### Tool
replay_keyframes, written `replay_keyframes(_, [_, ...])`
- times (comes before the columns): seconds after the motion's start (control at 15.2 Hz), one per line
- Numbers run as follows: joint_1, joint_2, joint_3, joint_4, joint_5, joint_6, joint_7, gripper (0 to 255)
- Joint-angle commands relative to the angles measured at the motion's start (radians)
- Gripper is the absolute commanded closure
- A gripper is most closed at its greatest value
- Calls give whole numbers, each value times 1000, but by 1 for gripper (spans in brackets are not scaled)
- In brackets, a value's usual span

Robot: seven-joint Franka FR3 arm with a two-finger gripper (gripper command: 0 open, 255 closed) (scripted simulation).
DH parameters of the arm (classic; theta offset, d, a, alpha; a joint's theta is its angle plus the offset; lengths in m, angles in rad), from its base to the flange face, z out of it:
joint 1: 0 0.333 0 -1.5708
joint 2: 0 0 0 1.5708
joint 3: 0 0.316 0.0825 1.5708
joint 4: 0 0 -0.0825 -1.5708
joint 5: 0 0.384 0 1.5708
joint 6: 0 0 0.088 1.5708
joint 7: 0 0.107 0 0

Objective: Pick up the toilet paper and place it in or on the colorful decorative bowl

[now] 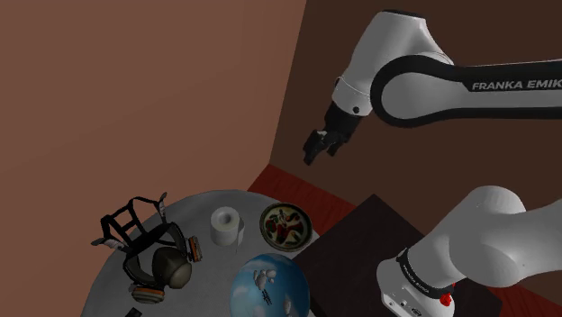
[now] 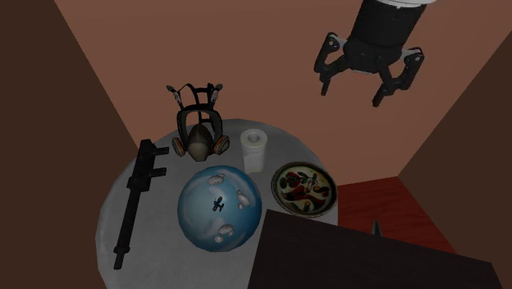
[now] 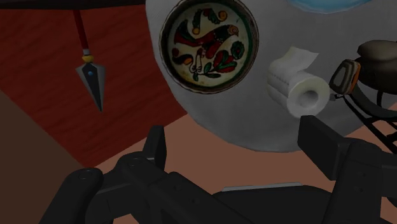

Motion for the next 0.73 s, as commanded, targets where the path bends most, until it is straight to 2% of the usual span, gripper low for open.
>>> replay_keyframes(0.0, [11,45,37,-12,10,57,34,0])
replay_keyframes(0.4, [23,248,156,-1,3,243,148,0])
replay_keyframes(0.66, [13,409,233,34,-56,358,254,0])
